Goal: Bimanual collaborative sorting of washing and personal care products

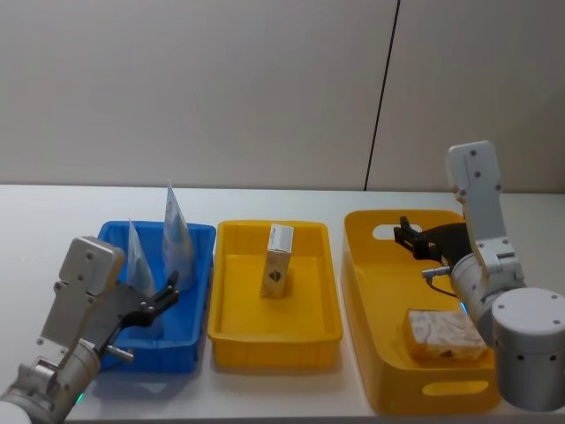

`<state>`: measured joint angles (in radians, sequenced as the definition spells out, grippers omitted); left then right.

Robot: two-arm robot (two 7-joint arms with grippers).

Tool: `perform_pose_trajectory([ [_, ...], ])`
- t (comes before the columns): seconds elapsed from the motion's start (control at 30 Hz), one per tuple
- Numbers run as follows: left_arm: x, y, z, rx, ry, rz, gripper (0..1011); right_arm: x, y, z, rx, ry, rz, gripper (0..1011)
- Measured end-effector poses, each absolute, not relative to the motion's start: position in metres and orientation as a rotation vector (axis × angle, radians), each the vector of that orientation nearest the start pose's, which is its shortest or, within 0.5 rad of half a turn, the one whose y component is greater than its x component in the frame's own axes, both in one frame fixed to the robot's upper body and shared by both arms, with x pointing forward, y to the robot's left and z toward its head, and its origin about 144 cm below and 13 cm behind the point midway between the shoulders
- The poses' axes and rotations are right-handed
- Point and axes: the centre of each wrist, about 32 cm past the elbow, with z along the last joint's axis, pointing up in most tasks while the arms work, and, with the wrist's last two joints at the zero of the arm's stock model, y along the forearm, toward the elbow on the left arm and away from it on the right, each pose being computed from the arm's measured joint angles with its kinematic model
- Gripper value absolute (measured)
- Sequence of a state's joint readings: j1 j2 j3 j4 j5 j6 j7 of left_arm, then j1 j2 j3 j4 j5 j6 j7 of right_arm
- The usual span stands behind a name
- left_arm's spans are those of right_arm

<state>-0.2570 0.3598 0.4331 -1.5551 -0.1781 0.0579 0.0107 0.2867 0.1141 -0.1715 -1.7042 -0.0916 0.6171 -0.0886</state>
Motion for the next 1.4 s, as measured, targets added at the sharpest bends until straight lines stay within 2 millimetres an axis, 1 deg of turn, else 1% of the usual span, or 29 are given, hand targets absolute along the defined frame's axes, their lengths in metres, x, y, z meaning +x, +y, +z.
perform_pose_trajectory([
  [0.37, 0.522, 0.213, 1.183, 0.133, -0.212, 1.232, 1001, 0.515, -0.202, 1.276, -0.349, -0.057, -1.573, 1003],
  [1.0, 0.556, 0.219, 1.167, 0.099, -0.171, 1.211, 1001, 0.515, -0.202, 1.276, -0.349, -0.057, -1.573, 1004],
  [1.33, 0.565, 0.217, 1.163, 0.104, -0.162, 1.208, 1001, 0.515, -0.202, 1.276, -0.349, -0.057, -1.573, 1003],
  [1.4, 0.566, 0.217, 1.163, 0.105, -0.161, 1.208, 988, 0.515, -0.202, 1.276, -0.349, -0.057, -1.573, 1004],
])
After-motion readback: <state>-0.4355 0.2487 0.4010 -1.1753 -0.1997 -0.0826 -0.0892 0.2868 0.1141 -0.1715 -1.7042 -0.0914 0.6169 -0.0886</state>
